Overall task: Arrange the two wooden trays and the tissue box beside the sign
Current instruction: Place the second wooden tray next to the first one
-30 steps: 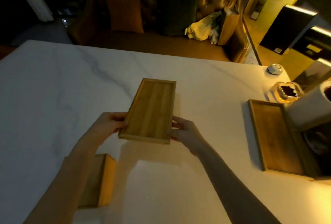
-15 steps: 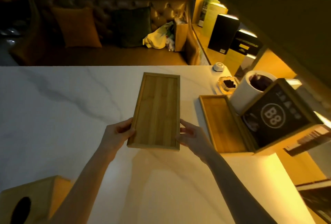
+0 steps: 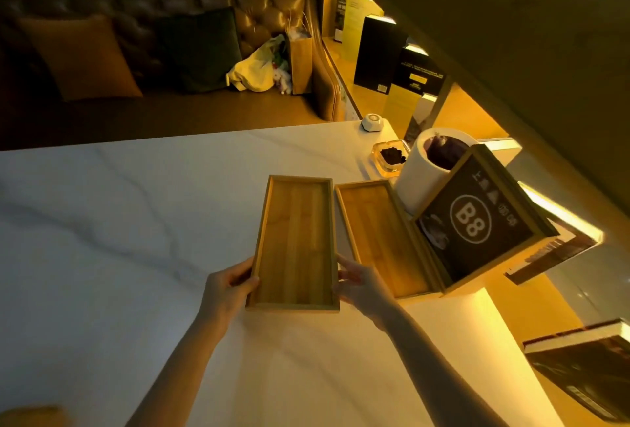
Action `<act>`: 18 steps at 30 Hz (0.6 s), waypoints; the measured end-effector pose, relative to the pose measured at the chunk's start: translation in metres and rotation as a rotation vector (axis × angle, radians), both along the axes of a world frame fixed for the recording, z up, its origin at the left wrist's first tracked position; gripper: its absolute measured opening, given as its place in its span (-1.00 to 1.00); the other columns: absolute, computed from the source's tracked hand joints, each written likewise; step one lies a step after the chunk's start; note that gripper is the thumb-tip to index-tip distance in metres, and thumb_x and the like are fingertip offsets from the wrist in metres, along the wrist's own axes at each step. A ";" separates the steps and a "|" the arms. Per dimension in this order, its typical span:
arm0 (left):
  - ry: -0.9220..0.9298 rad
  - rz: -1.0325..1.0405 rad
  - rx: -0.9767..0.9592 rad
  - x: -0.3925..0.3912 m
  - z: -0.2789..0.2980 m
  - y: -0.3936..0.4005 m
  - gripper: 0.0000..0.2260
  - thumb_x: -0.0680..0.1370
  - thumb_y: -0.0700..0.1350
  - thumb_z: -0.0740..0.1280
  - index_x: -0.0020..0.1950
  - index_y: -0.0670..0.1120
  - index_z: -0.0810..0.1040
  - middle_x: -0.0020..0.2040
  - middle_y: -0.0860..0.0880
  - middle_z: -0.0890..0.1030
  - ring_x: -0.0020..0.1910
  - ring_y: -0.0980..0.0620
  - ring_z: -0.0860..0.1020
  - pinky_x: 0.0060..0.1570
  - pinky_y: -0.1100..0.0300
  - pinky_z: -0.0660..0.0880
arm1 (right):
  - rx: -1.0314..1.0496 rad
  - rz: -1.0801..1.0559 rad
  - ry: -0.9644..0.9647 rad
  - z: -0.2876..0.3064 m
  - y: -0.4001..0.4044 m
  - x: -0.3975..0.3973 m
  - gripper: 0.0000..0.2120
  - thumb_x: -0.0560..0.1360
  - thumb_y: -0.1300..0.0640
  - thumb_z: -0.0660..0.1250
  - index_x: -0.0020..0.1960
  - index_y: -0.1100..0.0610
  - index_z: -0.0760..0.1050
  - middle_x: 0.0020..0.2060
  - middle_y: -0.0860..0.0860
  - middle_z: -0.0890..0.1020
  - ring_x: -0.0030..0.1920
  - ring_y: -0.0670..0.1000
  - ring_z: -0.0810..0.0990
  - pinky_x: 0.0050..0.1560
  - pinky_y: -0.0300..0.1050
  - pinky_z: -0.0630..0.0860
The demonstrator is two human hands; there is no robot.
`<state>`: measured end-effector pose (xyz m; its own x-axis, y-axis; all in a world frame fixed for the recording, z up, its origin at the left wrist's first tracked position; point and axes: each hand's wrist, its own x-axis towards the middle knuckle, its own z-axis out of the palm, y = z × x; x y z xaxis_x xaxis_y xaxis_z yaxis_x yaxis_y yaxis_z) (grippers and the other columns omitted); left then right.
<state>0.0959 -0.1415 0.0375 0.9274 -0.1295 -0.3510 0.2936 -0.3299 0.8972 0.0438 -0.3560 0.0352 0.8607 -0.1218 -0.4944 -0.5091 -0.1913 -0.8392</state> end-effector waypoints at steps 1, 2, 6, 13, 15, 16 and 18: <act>0.013 0.003 -0.006 0.001 -0.003 -0.002 -0.68 0.48 -0.32 0.27 0.22 -0.16 0.45 0.18 -0.12 0.56 0.13 -0.10 0.53 0.22 -0.05 0.45 | 0.004 -0.002 0.011 -0.003 -0.002 0.001 -0.50 0.50 0.36 0.22 0.39 0.09 0.26 0.11 0.09 0.55 0.10 0.05 0.55 0.08 -0.05 0.55; 0.027 0.009 -0.014 0.003 -0.006 -0.004 -0.68 0.47 -0.33 0.27 0.22 -0.16 0.46 0.17 -0.13 0.56 0.12 -0.08 0.53 0.21 -0.02 0.45 | 0.003 -0.003 0.020 -0.006 -0.004 0.003 -0.50 0.50 0.37 0.23 0.39 0.09 0.26 0.12 0.10 0.55 0.11 0.05 0.55 0.08 -0.05 0.55; 0.068 0.031 -0.022 0.008 -0.017 -0.010 -0.68 0.46 -0.36 0.28 0.20 -0.17 0.48 0.13 -0.14 0.58 0.12 -0.10 0.55 0.21 -0.04 0.45 | -0.018 -0.007 0.051 -0.017 -0.009 0.008 -0.48 0.48 0.36 0.26 0.39 0.09 0.28 0.12 0.12 0.56 0.08 0.09 0.57 0.10 0.00 0.58; 0.090 0.066 -0.018 0.015 -0.031 -0.015 -0.65 0.44 -0.38 0.28 0.21 -0.20 0.45 0.18 -0.17 0.55 0.12 -0.08 0.52 0.23 -0.01 0.41 | -0.028 -0.023 0.057 -0.027 -0.011 0.016 -0.49 0.47 0.36 0.28 0.37 0.11 0.29 0.14 0.12 0.56 0.10 0.09 0.56 0.10 -0.04 0.57; 0.083 0.047 -0.004 0.017 -0.033 -0.017 -0.65 0.45 -0.38 0.28 0.22 -0.20 0.44 0.20 -0.18 0.54 0.13 -0.08 0.52 0.22 0.01 0.42 | -0.073 -0.021 0.051 -0.029 -0.011 0.017 -0.56 0.46 0.35 0.29 0.32 0.16 0.37 0.11 0.13 0.58 0.08 0.09 0.57 0.05 -0.10 0.57; 0.076 0.039 0.005 0.017 -0.034 -0.018 -0.65 0.46 -0.37 0.27 0.23 -0.20 0.43 0.21 -0.19 0.54 0.13 -0.07 0.52 0.22 0.02 0.42 | -0.105 -0.014 0.050 -0.029 -0.010 0.017 -0.62 0.46 0.35 0.29 0.27 0.18 0.42 0.08 0.14 0.59 0.08 0.09 0.57 0.01 -0.14 0.56; 0.057 0.030 0.026 0.017 -0.037 -0.019 -0.65 0.46 -0.37 0.27 0.24 -0.20 0.43 0.22 -0.20 0.53 0.14 -0.07 0.51 0.20 0.07 0.41 | -0.145 -0.008 0.051 -0.031 -0.009 0.018 -0.70 0.47 0.34 0.29 0.19 0.21 0.49 0.04 0.14 0.60 0.07 0.08 0.57 0.00 -0.15 0.53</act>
